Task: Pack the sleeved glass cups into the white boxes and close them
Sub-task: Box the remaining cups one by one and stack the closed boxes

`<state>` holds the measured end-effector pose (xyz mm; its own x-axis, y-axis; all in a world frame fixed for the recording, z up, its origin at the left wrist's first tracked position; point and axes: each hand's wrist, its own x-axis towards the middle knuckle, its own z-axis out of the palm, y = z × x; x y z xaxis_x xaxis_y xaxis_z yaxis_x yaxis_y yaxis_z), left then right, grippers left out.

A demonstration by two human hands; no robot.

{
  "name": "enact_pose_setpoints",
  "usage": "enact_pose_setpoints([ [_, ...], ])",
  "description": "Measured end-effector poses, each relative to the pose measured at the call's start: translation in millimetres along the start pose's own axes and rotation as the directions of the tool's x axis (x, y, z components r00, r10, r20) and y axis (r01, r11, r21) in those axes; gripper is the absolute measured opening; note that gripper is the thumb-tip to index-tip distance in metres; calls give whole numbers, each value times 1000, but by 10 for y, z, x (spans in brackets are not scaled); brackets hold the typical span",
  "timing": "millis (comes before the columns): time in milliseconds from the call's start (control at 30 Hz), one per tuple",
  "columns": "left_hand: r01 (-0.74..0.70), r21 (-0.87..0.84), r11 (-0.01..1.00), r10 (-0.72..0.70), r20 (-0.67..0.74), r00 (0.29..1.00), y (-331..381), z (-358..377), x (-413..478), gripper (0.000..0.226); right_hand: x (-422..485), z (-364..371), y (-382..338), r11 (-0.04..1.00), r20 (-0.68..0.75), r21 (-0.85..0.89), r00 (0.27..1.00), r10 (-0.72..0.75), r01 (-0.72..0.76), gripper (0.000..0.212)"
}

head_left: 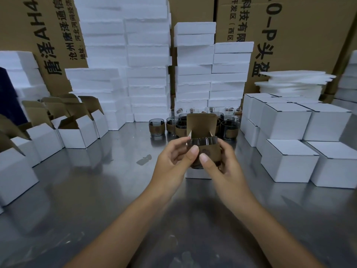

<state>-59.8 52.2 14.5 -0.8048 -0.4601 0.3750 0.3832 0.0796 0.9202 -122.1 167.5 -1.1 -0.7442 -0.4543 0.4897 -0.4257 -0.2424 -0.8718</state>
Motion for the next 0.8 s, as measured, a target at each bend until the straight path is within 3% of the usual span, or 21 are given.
enact_pose_setpoints([
  [167,36,-15,999,-35,91,995,-11,-36,8,51,45,-35,-37,996,-49,85,999,14,-10,39],
  [333,24,-2,1000,-24,139,990,-3,-56,6,48,83,-81,-37,967,-87,207,982,169,-148,22],
  [500,27,-12,1000,-24,153,988,-3,-46,-6,41,102,-72,-67,950,-144,231,959,245,-208,31],
  [667,36,-16,999,-33,151,988,-8,-50,-2,42,99,-80,-83,952,-147,230,960,240,-203,32],
  [800,69,-47,997,-61,162,985,-10,-53,8,45,81,-57,-82,985,-173,137,976,132,-109,14],
])
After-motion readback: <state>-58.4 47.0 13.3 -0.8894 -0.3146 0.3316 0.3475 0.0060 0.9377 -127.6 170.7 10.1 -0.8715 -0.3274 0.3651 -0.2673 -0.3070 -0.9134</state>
